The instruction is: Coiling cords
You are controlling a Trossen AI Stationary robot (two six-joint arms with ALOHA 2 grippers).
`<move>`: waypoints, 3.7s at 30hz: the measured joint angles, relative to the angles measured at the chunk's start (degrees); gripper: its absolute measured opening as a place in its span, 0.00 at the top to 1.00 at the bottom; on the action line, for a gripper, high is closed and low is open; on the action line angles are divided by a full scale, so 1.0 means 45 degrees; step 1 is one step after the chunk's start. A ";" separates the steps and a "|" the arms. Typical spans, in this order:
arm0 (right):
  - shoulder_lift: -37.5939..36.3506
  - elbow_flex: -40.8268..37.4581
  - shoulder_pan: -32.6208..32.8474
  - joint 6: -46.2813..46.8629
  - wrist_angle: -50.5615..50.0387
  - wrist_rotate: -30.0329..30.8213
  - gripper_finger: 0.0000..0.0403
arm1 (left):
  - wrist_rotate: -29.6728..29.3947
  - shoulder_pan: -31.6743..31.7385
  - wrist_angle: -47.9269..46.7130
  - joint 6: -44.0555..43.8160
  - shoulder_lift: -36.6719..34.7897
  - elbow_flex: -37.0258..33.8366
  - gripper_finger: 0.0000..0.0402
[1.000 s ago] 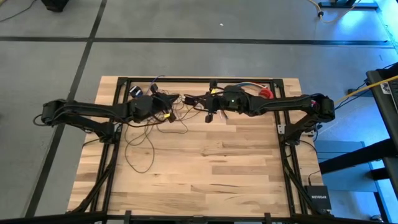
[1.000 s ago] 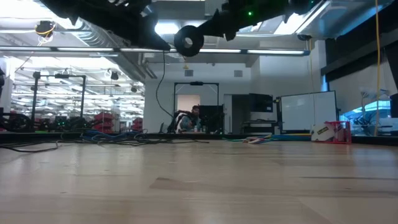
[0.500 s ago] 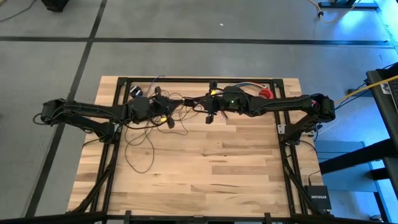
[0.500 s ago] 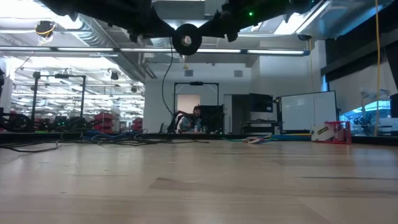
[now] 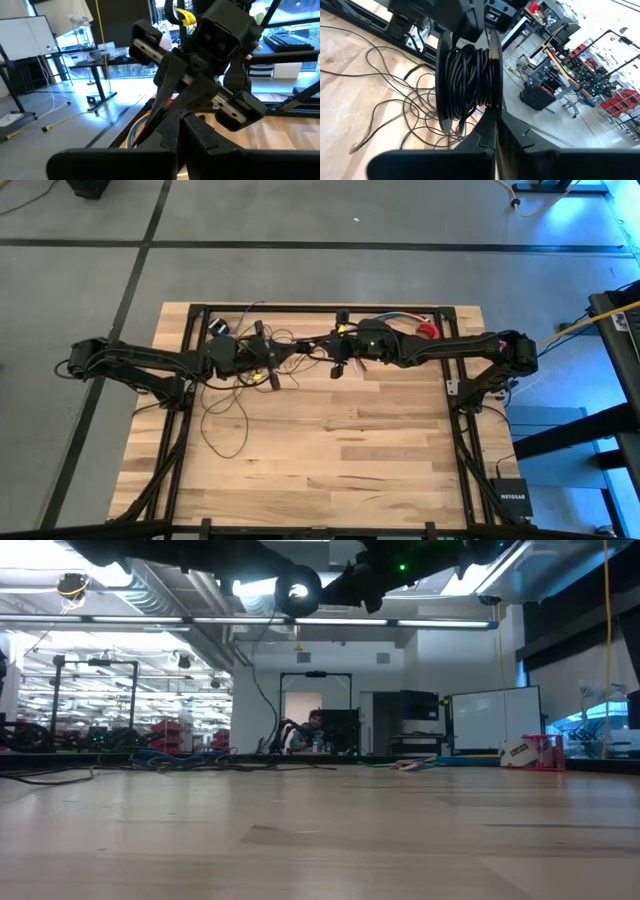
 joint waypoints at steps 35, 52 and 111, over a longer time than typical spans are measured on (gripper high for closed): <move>0.0010 -0.0010 0.0034 -0.0092 0.0024 -0.0194 0.99 | -0.0058 0.0006 -0.0127 0.0244 0.0039 0.0018 0.99; 0.0010 -0.0010 0.0029 -0.0114 -0.0026 0.0029 0.99 | -0.0071 -0.0013 -0.0782 0.1247 -0.0381 0.0018 0.63; -0.0011 0.0010 0.0034 0.0228 0.1422 0.1931 0.99 | -0.0093 -0.0090 0.2291 -0.1907 0.2738 -0.2256 0.63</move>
